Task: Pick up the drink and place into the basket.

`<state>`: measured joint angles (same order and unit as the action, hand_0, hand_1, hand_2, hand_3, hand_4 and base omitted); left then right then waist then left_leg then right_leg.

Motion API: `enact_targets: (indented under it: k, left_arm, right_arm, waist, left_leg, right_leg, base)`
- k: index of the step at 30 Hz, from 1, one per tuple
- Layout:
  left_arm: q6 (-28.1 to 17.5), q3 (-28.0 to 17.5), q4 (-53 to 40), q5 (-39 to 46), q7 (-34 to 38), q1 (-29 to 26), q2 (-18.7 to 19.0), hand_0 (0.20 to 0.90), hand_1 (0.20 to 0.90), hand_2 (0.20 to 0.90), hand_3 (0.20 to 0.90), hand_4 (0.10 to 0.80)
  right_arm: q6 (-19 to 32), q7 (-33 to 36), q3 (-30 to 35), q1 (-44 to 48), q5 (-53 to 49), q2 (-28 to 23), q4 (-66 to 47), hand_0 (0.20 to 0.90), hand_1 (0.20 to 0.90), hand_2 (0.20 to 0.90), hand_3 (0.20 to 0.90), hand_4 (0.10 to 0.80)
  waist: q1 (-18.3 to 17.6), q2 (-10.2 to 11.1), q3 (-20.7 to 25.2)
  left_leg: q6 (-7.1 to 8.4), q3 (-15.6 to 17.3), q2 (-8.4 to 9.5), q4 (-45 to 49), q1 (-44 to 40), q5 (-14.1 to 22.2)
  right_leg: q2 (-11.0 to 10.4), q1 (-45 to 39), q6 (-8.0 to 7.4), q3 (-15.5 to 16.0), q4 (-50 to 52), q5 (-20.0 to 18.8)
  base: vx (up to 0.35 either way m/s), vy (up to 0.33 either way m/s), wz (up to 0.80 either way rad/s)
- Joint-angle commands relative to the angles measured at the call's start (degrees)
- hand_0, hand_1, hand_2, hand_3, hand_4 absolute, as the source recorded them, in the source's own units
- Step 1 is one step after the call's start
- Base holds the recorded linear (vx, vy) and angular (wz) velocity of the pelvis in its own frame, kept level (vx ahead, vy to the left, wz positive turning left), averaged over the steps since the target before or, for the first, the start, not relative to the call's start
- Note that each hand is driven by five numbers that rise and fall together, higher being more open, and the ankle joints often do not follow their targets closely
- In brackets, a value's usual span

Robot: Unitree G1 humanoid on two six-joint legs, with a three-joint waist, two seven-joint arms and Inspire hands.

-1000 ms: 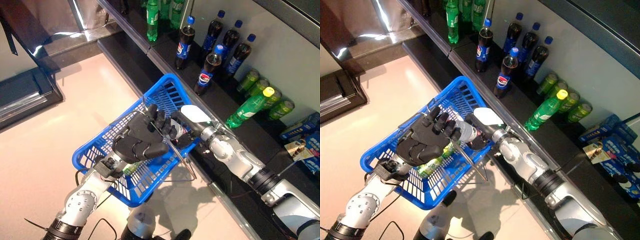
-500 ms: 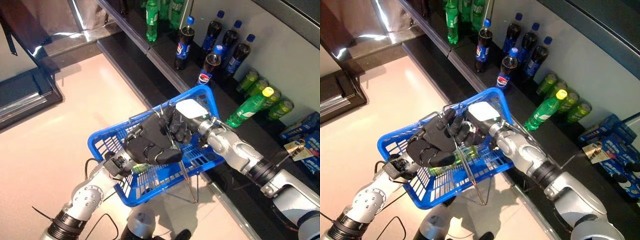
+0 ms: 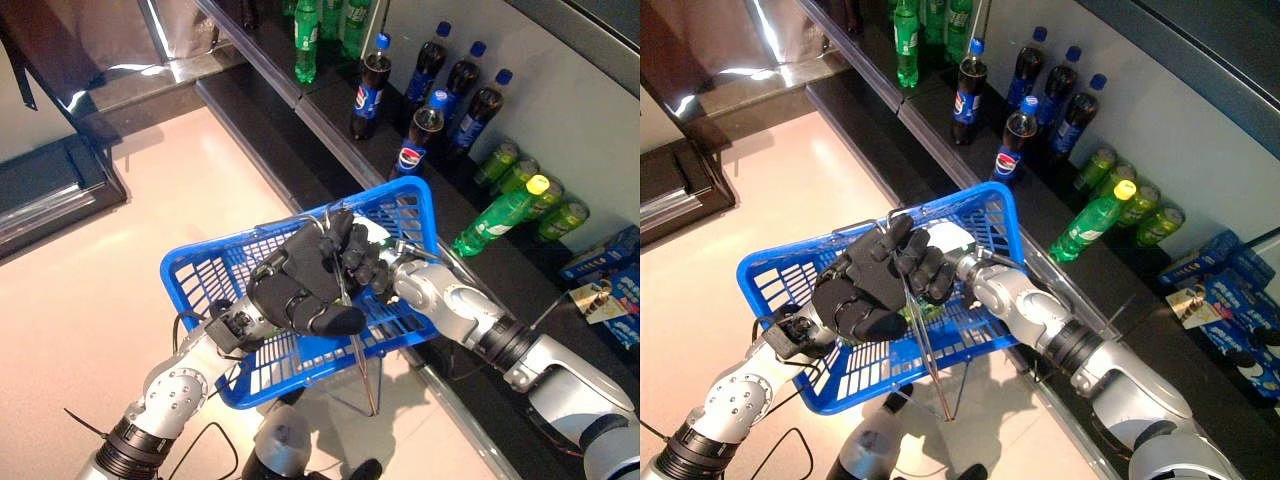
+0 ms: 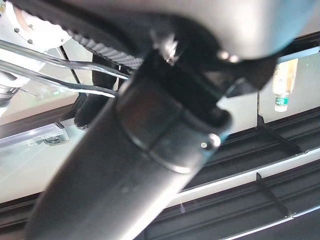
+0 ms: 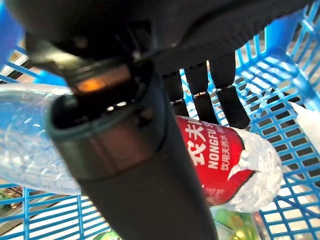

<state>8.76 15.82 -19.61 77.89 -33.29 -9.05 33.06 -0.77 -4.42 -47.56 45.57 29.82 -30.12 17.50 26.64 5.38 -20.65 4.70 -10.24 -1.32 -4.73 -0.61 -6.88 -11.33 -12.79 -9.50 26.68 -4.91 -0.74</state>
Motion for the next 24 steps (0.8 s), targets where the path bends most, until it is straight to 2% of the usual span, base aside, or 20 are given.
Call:
enact_targets:
  k: [1, 15, 17, 18, 19, 20, 24]
  left_arm:
    - [-6.34, 2.89, -15.39, 4.24, -10.86, -8.99, -8.14, 0.3, 0.3, 0.3, 0.2, 0.1]
    - [-5.56, 3.74, -15.95, 3.09, -10.7, -9.57, -9.68, 0.3, 0.3, 0.3, 0.2, 0.1]
    - [-5.51, 3.77, -16.07, 3.24, -10.67, -9.61, -9.66, 0.3, 0.3, 0.3, 0.2, 0.1]
    - [-5.37, 4.02, -16.29, 3.19, -10.26, -9.98, -9.97, 0.3, 0.3, 0.3, 0.2, 0.1]
    - [-5.22, 4.12, -16.36, 3.0, -10.13, -10.06, -10.2, 0.3, 0.3, 0.3, 0.2, 0.1]
    - [-5.17, 4.19, -16.34, 2.8, -10.13, -10.1, -10.36, 0.3, 0.3, 0.3, 0.2, 0.1]
    - [-5.01, 4.16, -16.42, 2.86, -10.17, -9.97, -10.51, 0.3, 0.3, 0.3, 0.2, 0.1]
  right_arm:
    - [0.9, 2.28, -4.13, 7.71, -2.19, 5.15, 2.3, 0.3, 0.3, 0.3, 0.2, 0.1]
    - [-2.43, -0.69, -4.45, 6.0, -5.41, 10.94, 9.18, 0.3, 0.3, 0.3, 0.2, 0.1]
    - [-2.96, -1.22, -4.43, 5.83, -5.7, 11.73, 10.03, 0.356, 0.356, 0.356, 0.266, 0.166]
    - [-3.95, -1.74, -4.24, 5.67, -5.88, 13.21, 11.73, 0.698, 0.698, 0.698, 0.664, 0.564]
    - [-4.23, -1.87, -4.14, 5.66, -6.14, 13.85, 12.56, 0.853, 0.853, 0.853, 0.845, 0.745]
    - [-4.47, -2.01, -4.07, 5.7, -6.36, 14.24, 13.05, 0.9, 0.9, 0.9, 0.9, 0.8]
    - [-5.48, -2.77, -3.9, 5.59, -6.49, 15.4, 14.06, 0.9, 0.9, 0.9, 0.9, 0.8]
  waist:
    - [-0.29, 1.46, 17.85]
    - [0.31, 1.62, 18.03]
    - [0.44, 1.62, 18.05]
    - [0.62, 1.64, 18.01]
    - [0.73, 1.65, 17.97]
    - [0.8, 1.66, 17.92]
    - [1.13, 1.66, 18.01]
  left_leg:
    - [-0.11, 1.93, 0.35, -0.27, -1.72, 4.49]
    - [-0.07, 1.69, 0.33, -0.27, -1.68, 4.49]
    - [-0.09, 1.69, 0.32, -0.27, -1.63, 4.48]
    - [-0.15, 1.61, 0.35, -0.27, -1.57, 4.46]
    - [-0.17, 1.52, 0.35, -0.27, -1.58, 4.48]
    - [-0.19, 1.44, 0.36, -0.27, -1.6, 4.5]
    - [-0.2, 1.17, 0.44, -0.27, -1.52, 4.45]
  right_leg:
    - [0.45, 1.42, 0.66, 0.64, 1.95, -0.93]
    - [0.54, 1.27, 0.87, 0.61, 1.79, -0.9]
    - [0.56, 1.23, 0.89, 0.6, 1.73, -0.88]
    - [0.57, 1.15, 0.92, 0.6, 1.6, -0.91]
    - [0.56, 1.11, 0.92, 0.66, 1.58, -0.92]
    - [0.57, 1.08, 0.93, 0.68, 1.58, -0.93]
    - [0.63, 0.98, 0.96, 0.86, 1.51, -0.97]
  base:
    - [0.0, 0.0, 0.0]
    - [0.0, 0.0, 0.0]
    - [0.0, 0.0, 0.0]
    - [0.0, 0.0, 0.0]
    - [0.0, 0.0, 0.0]
    - [0.0, 0.0, 0.0]
    - [0.001, 0.001, 0.03]
